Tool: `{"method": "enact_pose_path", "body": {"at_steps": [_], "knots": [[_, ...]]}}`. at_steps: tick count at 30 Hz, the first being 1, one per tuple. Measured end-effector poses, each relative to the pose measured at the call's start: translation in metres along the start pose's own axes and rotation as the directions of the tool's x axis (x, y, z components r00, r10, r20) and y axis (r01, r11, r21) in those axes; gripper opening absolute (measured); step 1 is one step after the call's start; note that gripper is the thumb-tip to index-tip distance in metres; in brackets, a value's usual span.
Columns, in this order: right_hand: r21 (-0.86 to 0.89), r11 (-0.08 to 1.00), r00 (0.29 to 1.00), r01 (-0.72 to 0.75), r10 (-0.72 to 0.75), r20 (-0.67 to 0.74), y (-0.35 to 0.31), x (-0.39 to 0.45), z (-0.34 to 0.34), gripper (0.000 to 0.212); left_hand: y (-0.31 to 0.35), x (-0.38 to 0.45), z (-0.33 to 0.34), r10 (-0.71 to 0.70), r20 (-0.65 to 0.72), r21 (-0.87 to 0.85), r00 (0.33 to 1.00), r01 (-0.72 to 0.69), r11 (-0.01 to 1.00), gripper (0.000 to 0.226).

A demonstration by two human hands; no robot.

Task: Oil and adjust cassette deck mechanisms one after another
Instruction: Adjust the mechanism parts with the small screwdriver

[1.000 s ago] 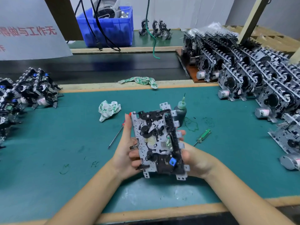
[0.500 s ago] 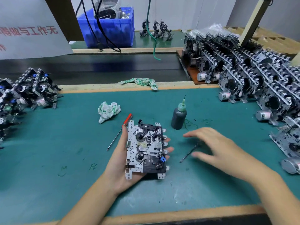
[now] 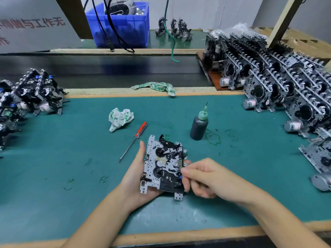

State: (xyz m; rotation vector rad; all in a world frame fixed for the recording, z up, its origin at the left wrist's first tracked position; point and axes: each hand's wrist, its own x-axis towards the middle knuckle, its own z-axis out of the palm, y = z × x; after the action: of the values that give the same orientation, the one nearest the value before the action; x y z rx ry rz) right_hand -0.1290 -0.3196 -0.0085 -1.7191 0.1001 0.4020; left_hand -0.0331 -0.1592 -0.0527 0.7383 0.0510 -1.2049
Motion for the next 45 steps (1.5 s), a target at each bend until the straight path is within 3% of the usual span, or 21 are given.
{"method": "enact_pose_path", "body": {"at_steps": [3, 9, 20, 34, 45], "knots": [[-0.007, 0.994, 0.994, -0.113, 0.113, -0.01, -0.0001, -0.0001, 0.0013, 0.049, -0.0002, -0.0001, -0.0004, -0.011, -0.018, 0.034, 1.0, 0.011, 0.999, 0.087], [-0.021, 0.986, 0.984, -0.163, 0.161, -0.078, 0.0015, 0.003, 0.002, 0.048, 0.0002, -0.0007, 0.0008, -0.005, -0.045, 0.043, 0.999, 0.007, 0.999, 0.086], [0.054, 0.987, 0.988, -0.152, 0.153, -0.01, 0.0067, -0.0022, -0.0026, 0.038, -0.0017, -0.0004, -0.0005, 0.031, -0.059, 0.065, 0.998, -0.027, 0.998, 0.082], [-0.004, 0.982, 0.981, -0.191, 0.19, -0.024, 0.0021, 0.0008, -0.0009, 0.052, -0.0029, -0.0021, 0.0023, 0.04, -0.088, 0.051, 0.995, -0.035, 0.998, 0.081], [-0.033, 0.982, 0.977, -0.185, 0.187, 0.103, 0.0048, 0.0041, -0.0072, 0.054, -0.0014, -0.0007, 0.0042, 0.012, -0.099, 0.068, 0.995, -0.005, 0.998, 0.08]]}}
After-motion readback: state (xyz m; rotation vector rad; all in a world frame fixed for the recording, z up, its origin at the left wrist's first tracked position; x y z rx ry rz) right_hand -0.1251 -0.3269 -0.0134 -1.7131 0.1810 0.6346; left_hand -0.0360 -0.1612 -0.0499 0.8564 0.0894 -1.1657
